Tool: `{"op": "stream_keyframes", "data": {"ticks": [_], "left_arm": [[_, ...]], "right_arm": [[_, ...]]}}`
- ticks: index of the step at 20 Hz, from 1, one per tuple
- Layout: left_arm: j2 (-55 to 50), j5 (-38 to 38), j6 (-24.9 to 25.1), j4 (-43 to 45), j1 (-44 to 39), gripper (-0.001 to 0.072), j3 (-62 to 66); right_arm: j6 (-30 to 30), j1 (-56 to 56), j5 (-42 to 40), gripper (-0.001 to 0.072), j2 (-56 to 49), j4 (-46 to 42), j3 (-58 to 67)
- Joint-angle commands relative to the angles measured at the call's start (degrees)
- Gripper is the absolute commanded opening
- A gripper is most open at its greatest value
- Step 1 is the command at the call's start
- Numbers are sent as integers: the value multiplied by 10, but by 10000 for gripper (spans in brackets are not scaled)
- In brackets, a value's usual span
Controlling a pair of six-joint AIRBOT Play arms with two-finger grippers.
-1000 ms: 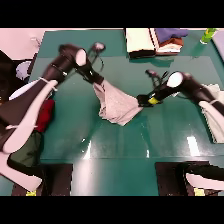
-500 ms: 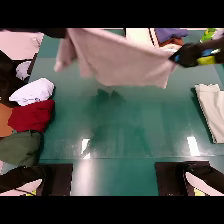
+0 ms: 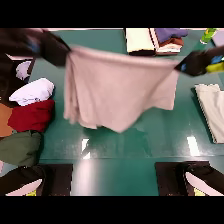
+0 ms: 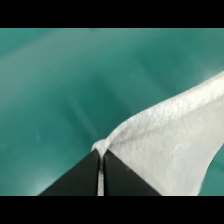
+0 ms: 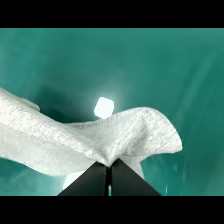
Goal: Fold the shirts.
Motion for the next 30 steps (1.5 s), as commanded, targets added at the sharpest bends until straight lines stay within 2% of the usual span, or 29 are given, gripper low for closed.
{"op": "stream_keyframes", "data": {"ticks": [1, 4, 6, 9, 13, 14, 15, 16, 18, 20, 23, 24, 27, 29, 30], "left_arm": [[-13, 17, 2, -5, 0, 23, -172], [-15, 59, 10, -53, 0, 23, -326], [-15, 58, 39, -113, 0, 23, -396], [-15, 56, 78, -187, 0, 24, -442], [-15, 56, 77, -191, 0, 26, -444], [-15, 56, 76, -191, 0, 195, -444], [-14, 56, 71, -191, 0, 417, -444], [-14, 55, 71, -191, 0, 493, -440], [-14, 43, 72, -190, 2, 493, -411], [-14, 38, 65, -134, 2, 493, -346], [-15, 106, -25, 38, 40, 491, -269], [-18, 130, -43, 50, 76, 491, -268], [-87, 91, -41, 13, 150, 491, -268], [-146, 67, -30, 0, 150, 491, -268], [-174, 70, -18, -34, 149, 491, -268]], "right_arm": [[-1, 0, -31, 13, -2, -27, -151], [0, 0, -67, 13, -2, -26, -266], [0, 0, -73, 13, -2, -26, -306], [0, 0, -80, 13, -3, -26, -329], [0, 0, -96, 13, -2, -21, -328], [0, 0, -96, 13, -2, -22, -328], [0, 0, -97, 14, -2, -22, -328], [0, 0, -96, 13, -2, -22, -328], [0, 0, -97, 13, -2, -22, -328], [0, 0, -97, 14, -2, -21, -328], [0, 0, -96, 14, -2, -21, -328], [0, 0, -95, 14, -2, -21, -328], [0, 0, -100, 14, -2, -21, -328], [0, 0, -100, 14, -2, -21, -328], [0, 0, -100, 14, -2, -21, -328]]}}
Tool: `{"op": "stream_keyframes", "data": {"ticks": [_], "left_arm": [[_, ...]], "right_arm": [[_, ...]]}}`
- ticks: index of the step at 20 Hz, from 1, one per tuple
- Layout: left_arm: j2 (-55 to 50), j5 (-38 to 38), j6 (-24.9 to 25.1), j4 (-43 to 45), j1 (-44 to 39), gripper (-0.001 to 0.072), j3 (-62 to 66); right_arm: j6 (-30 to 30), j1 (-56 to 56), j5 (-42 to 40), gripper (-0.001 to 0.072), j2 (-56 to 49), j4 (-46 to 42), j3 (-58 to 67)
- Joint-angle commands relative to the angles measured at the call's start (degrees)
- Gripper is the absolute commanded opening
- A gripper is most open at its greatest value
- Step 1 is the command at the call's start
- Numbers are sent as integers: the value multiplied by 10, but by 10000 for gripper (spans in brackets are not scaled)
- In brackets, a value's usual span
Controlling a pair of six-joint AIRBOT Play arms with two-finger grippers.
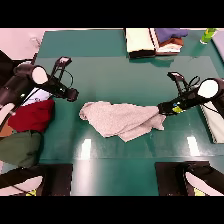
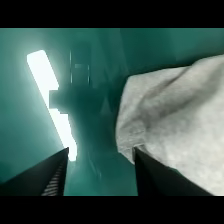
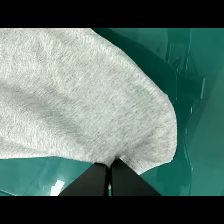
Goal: Fold the shirts.
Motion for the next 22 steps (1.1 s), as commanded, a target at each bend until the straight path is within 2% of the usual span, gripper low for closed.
{"op": "stream_keyframes", "data": {"ticks": [1, 3, 9, 12, 15, 16, 18, 19, 22], "left_arm": [[-85, -6, 16, -63, 20, 491, 7], [-110, 23, 22, -104, 20, 491, 7], [-136, 31, 23, -111, 17, 491, 5], [-147, 43, 36, -104, -13, 491, 5], [-160, 43, 29, -100, -23, 489, 5], [-159, 42, 24, -100, -23, 438, 6], [-151, 42, 26, -98, -23, 88, 9], [-144, 45, 26, -94, -23, 23, 10], [-105, 42, 19, -63, -16, 23, 49]], "right_arm": [[0, 0, -2, 14, 0, 0, 0], [0, 0, 0, 14, 0, 0, 0], [1, 0, 0, 14, 0, 0, 0], [8, 0, 1, 14, 0, 1, 0], [9, 0, 10, 14, 0, 1, 0], [8, 0, 10, 14, 0, 0, 0], [8, 0, 7, 14, 0, 0, 0], [8, 0, 6, 14, 0, 0, 4], [8, 0, 5, 14, 0, -2, 63]]}}
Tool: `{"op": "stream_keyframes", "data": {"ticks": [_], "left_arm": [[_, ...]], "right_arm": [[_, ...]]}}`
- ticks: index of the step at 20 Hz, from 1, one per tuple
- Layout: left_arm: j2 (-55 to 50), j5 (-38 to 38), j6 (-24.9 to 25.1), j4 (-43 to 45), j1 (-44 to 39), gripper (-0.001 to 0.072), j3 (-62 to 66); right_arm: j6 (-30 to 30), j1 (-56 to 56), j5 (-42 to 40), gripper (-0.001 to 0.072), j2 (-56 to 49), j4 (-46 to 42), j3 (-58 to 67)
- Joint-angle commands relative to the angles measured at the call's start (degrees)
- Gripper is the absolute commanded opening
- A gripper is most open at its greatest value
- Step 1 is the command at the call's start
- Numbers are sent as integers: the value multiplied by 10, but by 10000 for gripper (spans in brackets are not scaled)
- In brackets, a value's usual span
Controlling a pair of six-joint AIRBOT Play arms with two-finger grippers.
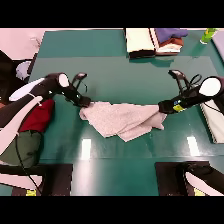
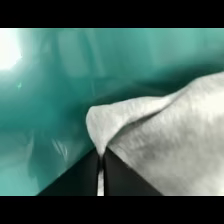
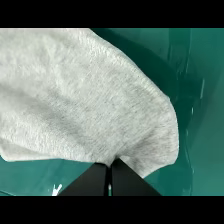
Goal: Fold the shirts.
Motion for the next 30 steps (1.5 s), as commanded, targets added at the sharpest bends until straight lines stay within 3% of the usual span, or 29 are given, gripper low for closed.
{"op": "stream_keyframes", "data": {"ticks": [1, 10, 15, 22, 27, 30], "left_arm": [[52, 1, -10, 29, 10, 23, 47], [354, -3, -11, 81, 40, 23, 330], [431, -3, -11, 82, 40, 23, 404], [414, -17, -11, 82, 40, 22, 422], [294, -143, -11, 104, 40, 23, 384], [197, -165, -11, 134, 40, 23, 299]], "right_arm": [[0, 0, 2, 14, 0, -2, 68], [-13, -4, 71, 14, 0, -7, 493], [-13, -4, 108, 14, 11, -55, 632], [-12, -4, 112, 13, 34, -92, 634], [-11, 1, 188, 13, -69, -89, 620], [-12, 7, 198, 14, -142, -73, 517]]}}
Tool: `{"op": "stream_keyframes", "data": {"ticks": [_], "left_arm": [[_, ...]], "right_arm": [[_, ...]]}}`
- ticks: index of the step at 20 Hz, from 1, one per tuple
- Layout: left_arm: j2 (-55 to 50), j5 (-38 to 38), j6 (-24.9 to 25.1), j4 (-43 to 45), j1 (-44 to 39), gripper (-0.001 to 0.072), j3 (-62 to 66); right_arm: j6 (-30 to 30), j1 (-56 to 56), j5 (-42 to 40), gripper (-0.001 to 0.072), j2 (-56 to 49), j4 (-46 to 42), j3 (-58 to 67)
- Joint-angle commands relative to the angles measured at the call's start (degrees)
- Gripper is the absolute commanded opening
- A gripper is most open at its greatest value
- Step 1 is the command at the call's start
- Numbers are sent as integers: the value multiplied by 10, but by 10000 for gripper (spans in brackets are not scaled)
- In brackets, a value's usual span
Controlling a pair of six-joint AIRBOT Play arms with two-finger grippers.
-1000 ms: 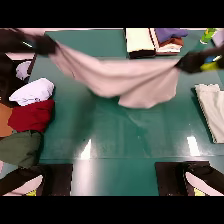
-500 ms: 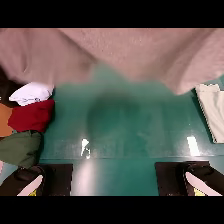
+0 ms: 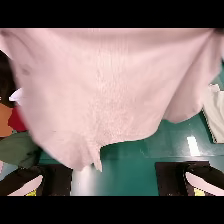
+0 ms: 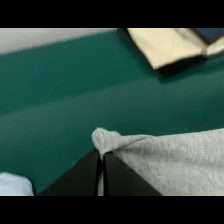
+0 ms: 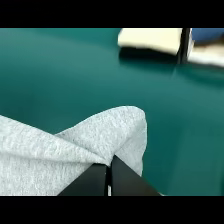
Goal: Fold the shirts.
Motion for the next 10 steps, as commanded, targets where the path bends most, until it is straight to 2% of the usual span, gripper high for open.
{"op": "stream_keyframes", "data": {"ticks": [1, 5, 7, 10], "left_arm": [[-107, -27, 0, 33, 0, 23, -90], [-235, 71, 0, 43, 0, 23, -183], [-287, 91, 0, 44, 0, 23, -184], [-314, 107, -4, 44, 0, 24, -184]], "right_arm": [[-4, 5, 19, 14, -91, 35, -104], [-21, -7, -84, 14, -210, 44, -198], [-21, -13, -123, 15, -258, 44, -199], [-25, -13, -129, 18, -309, 44, -160]]}}
